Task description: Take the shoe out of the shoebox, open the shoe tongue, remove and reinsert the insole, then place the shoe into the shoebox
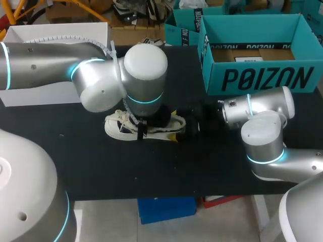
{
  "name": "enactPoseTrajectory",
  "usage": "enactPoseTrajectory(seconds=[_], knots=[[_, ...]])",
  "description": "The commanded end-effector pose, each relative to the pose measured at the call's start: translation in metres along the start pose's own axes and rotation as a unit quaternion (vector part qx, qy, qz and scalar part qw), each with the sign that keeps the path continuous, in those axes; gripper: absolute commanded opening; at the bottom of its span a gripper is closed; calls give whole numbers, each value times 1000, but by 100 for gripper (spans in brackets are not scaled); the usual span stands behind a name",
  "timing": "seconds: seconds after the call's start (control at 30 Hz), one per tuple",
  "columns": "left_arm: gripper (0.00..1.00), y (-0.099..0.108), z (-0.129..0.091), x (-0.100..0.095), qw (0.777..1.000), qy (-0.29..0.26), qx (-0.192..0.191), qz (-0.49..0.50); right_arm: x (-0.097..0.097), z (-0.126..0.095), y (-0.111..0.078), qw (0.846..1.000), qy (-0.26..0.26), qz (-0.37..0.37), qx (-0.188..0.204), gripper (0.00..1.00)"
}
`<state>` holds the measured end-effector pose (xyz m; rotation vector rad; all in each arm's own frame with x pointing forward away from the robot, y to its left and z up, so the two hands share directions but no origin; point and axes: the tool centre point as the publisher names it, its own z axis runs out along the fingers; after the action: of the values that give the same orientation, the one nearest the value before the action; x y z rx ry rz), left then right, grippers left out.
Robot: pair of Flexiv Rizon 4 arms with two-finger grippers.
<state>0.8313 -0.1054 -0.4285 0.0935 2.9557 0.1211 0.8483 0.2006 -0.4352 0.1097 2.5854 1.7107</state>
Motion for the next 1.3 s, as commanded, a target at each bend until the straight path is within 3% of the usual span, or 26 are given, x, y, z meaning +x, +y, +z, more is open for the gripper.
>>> enactPoseTrajectory(seconds=[0.03,0.33,0.67,1.3], knots=[[0,7,104,1,998,39,45,5,-2,-1,-4,1000,0,0,1,0],[0,-8,74,10,990,105,92,25,-2,-1,-4,1000,0,0,1,0],[0,-22,56,16,983,138,119,35,-2,-1,-4,1000,0,0,1,0],[0,-11,28,10,972,142,188,13,-2,-1,-4,1000,0,0,1,0]])
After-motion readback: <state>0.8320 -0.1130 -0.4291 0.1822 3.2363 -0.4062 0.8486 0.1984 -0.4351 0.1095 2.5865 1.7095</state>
